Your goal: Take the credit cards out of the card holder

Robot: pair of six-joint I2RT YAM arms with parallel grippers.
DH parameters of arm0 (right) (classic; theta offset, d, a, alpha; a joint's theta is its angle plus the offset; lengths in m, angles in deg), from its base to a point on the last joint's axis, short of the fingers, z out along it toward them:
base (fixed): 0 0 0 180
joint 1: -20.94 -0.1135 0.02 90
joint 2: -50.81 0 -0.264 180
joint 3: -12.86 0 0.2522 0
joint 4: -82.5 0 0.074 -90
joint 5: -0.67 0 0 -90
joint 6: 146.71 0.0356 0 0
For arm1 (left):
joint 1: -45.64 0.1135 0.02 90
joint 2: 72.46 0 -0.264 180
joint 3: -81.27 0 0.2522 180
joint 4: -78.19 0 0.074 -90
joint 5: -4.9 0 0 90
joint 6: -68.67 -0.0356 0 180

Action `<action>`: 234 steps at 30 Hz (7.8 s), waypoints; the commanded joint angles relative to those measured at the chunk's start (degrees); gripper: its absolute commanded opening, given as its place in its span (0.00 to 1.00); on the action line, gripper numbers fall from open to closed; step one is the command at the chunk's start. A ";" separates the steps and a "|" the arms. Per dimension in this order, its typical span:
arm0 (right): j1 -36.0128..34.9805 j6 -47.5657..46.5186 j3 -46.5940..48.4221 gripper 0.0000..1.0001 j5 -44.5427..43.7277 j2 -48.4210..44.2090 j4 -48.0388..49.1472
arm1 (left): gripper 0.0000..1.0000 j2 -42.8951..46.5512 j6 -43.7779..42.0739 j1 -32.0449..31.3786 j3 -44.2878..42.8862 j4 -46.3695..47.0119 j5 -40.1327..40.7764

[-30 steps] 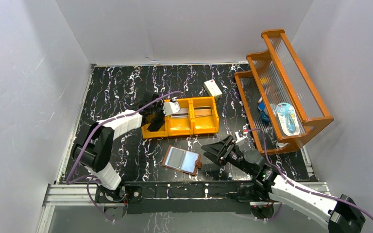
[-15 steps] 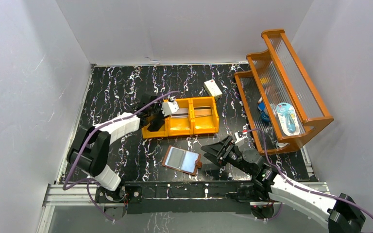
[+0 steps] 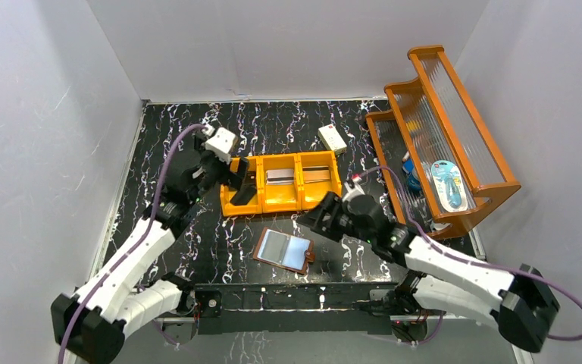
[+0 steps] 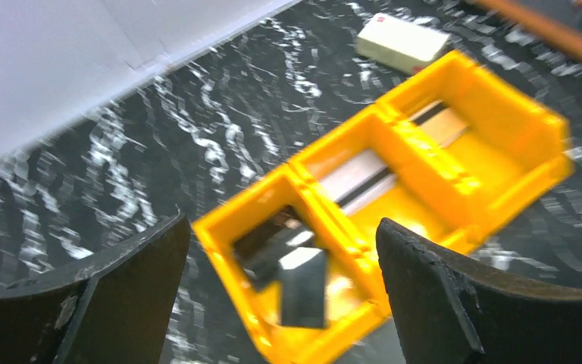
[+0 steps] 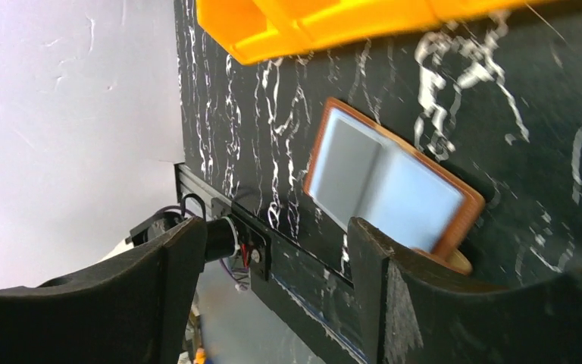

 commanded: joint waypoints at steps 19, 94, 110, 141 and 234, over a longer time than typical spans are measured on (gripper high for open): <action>-16.82 0.24 40.32 0.75 -19.14 44.23 -34.46 | 0.98 21.40 43.17 0.34 11.79 -26.36 5.02; -11.49 4.15 18.90 0.59 -0.84 42.32 -3.83 | 0.66 5.79 53.65 -0.85 20.01 -18.31 -30.73; -11.49 1.36 21.82 0.65 0.03 44.51 -6.30 | 0.69 6.15 53.68 -0.85 19.50 -19.65 -28.49; -11.58 -3.60 34.45 0.74 -6.41 49.54 -24.76 | 0.73 10.21 57.49 -0.85 17.61 -25.17 -17.40; -6.22 3.83 13.28 0.57 7.85 43.03 3.90 | 0.36 2.45 57.09 -7.26 19.39 -18.69 -25.83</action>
